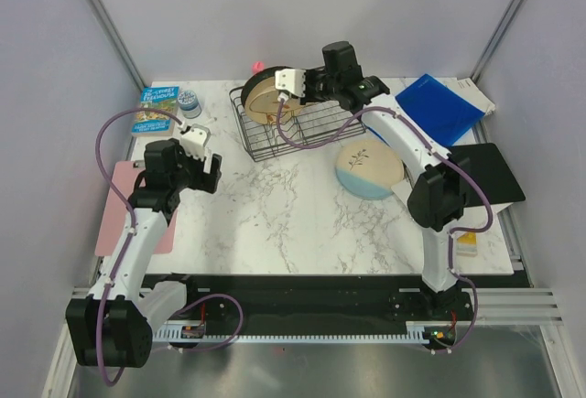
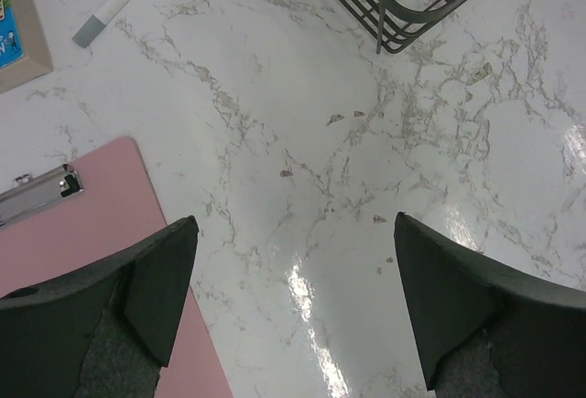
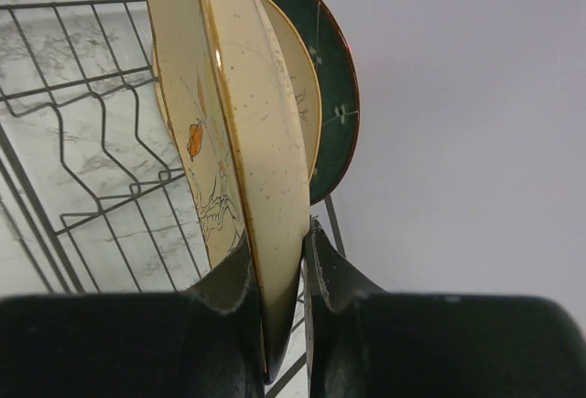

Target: Load the plates into the dish rack

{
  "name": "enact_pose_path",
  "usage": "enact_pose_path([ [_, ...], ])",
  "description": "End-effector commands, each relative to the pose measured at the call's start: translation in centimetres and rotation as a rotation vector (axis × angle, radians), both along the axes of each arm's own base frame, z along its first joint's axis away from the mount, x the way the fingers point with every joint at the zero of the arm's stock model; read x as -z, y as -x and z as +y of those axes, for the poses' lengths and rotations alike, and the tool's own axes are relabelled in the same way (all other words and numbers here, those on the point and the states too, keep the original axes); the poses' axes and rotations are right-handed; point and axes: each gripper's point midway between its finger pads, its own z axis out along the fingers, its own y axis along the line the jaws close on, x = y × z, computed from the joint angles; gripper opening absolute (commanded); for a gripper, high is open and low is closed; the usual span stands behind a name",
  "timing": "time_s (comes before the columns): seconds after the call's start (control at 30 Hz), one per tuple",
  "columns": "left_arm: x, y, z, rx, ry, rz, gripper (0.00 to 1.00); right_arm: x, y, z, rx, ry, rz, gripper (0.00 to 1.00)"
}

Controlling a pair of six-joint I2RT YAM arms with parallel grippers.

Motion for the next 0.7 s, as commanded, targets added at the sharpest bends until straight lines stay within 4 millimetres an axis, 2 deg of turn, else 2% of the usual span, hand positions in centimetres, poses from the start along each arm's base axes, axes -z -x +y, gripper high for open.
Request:
enact_pose_path([
  [0.0,-0.4,0.0,-0.8,-0.001,0.067,-0.024,0.94,-10.2,-1.5,1.3,-0.035,-0.084,-0.347,0.0],
  [0.17,0.1,0.2,-1.0,0.005,0.078,-0.011,0.94,-9.3,-3.0,1.9,-0.027,-0.063,-0.358,0.0],
  [0.3,0.3,0.2,-0.9,0.002,0.078,-0.007,0.94,-7.4,-3.9,2.5,-0.05,-0.02,-0.363,0.0],
  [0.67,1.5,0.2,-0.8,-0.006,0.08,0.007,0.94,-4.6,-3.7,2.7,-0.08,0.031,-0.301,0.0],
])
